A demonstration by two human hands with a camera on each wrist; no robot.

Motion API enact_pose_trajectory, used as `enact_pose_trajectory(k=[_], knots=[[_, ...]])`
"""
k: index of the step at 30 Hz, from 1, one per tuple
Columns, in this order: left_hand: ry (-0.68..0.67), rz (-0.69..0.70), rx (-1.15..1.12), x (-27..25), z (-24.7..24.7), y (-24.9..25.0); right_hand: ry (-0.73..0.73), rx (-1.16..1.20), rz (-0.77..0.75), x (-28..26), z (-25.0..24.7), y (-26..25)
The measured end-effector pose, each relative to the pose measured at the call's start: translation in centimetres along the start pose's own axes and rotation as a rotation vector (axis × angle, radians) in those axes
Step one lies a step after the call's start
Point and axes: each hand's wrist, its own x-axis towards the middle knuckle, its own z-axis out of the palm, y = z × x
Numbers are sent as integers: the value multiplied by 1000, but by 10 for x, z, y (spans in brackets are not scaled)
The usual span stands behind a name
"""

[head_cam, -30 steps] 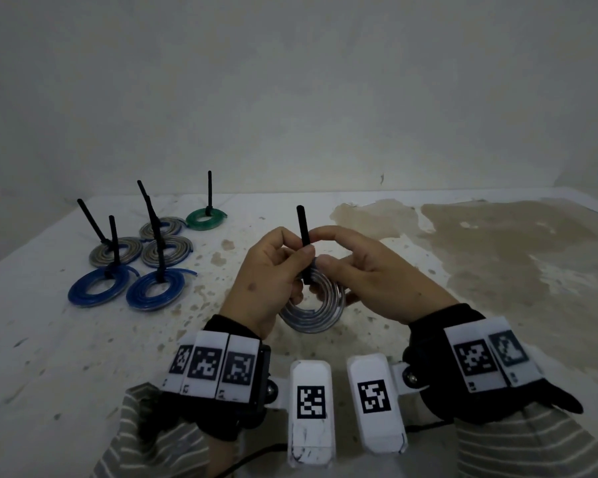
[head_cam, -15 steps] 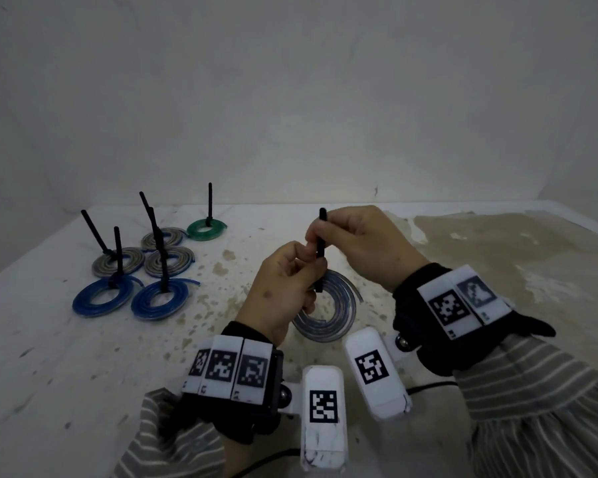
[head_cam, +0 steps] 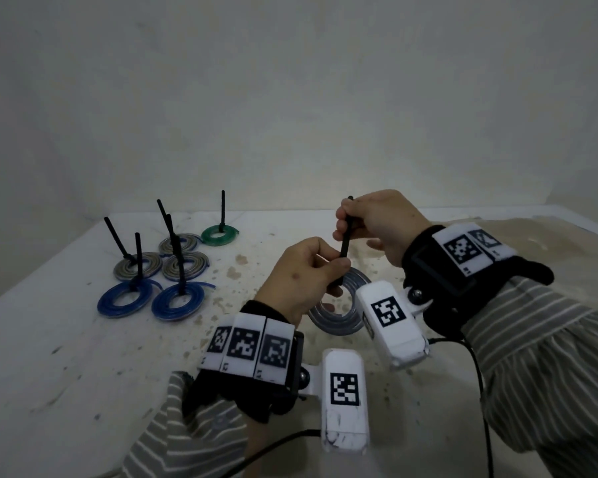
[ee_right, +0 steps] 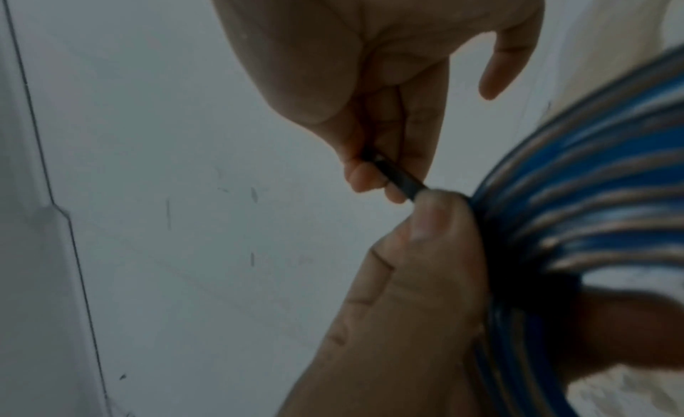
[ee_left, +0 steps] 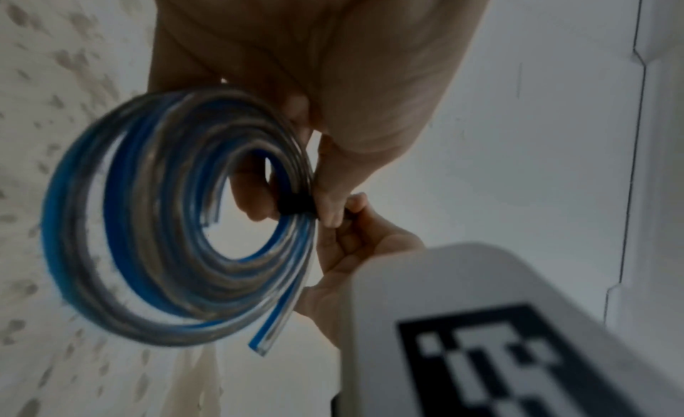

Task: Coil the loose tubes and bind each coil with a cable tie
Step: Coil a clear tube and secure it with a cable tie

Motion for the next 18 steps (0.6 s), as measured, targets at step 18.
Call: enact_pose_trajectory(k=[18], knots=[[-31,-113,-71,-1,-29,27,-274,-360,-144,-13,-21,18]])
